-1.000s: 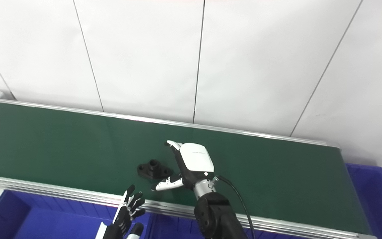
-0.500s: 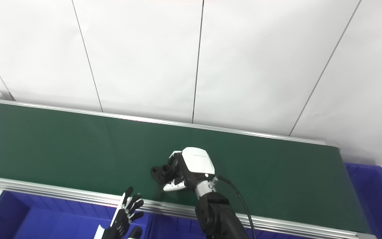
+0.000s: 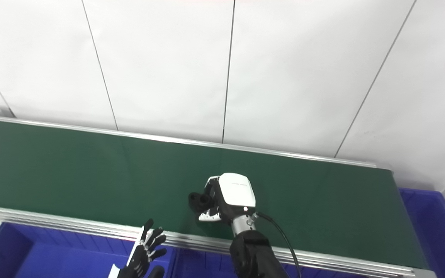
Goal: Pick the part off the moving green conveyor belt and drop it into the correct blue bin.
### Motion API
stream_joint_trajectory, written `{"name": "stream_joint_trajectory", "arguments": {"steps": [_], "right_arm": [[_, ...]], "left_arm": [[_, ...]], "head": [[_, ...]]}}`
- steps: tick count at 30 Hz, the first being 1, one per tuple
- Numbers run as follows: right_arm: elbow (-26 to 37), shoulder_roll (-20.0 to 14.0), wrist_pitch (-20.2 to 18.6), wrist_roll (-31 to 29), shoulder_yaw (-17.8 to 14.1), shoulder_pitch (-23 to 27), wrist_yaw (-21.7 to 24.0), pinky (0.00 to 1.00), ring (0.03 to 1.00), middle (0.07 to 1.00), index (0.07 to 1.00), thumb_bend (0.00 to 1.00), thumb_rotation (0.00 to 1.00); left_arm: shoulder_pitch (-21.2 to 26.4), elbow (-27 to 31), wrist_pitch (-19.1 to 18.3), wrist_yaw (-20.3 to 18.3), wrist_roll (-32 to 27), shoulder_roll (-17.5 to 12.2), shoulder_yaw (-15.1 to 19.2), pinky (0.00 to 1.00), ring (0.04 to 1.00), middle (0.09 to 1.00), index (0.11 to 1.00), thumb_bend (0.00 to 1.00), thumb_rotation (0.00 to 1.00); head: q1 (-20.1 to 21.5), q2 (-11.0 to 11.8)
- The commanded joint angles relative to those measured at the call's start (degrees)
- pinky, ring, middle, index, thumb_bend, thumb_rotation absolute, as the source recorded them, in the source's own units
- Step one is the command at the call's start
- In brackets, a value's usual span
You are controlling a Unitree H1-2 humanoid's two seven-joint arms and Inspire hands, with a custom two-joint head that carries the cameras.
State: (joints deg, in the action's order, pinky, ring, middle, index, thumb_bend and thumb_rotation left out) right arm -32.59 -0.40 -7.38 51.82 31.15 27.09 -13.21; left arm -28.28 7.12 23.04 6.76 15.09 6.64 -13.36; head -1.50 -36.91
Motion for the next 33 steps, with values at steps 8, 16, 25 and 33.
{"name": "stream_joint_trajectory", "arguments": {"steps": [8, 16, 25, 33], "right_arm": [[-1.6, 0.7, 1.3, -1.0, 0.6, -0.4, -2.7, 0.14, 0.192, 0.272, 0.476, 0.5, 0.15], [-2.8, 1.3, 6.6, -6.0, -1.9, -2.0, -10.7, 0.14, 0.19, 0.276, 0.486, 0.5, 0.15], [-4.9, 2.9, 16.0, -12.2, -5.9, -3.8, -19.7, 0.2, 0.255, 0.348, 0.488, 0.49, 0.15], [-6.2, 5.9, 27.1, -20.1, -11.0, -4.8, -22.6, 0.25, 0.313, 0.419, 0.491, 0.49, 0.15]], "left_arm": [[-1.0, 1.2, -0.3, -0.2, -0.1, 5.9, -6.0, 0.78, 0.875, 0.918, 1.0, 0.7, 0.83], [-0.4, 1.0, -1.0, -0.6, -0.9, 5.1, -5.4, 0.78, 0.87, 0.92, 1.0, 0.7, 0.82], [0.5, 0.1, -0.6, -0.7, -1.8, 3.6, -4.5, 0.77, 0.867, 0.92, 1.0, 0.7, 0.82], [1.2, -0.7, -0.4, -0.7, -2.2, 2.0, -3.8, 0.77, 0.865, 0.917, 1.0, 0.72, 0.82]], "head": [[0.1, 0.1], [0.8, 0.5], [1.7, 1.7], [2.6, 2.6]]}}
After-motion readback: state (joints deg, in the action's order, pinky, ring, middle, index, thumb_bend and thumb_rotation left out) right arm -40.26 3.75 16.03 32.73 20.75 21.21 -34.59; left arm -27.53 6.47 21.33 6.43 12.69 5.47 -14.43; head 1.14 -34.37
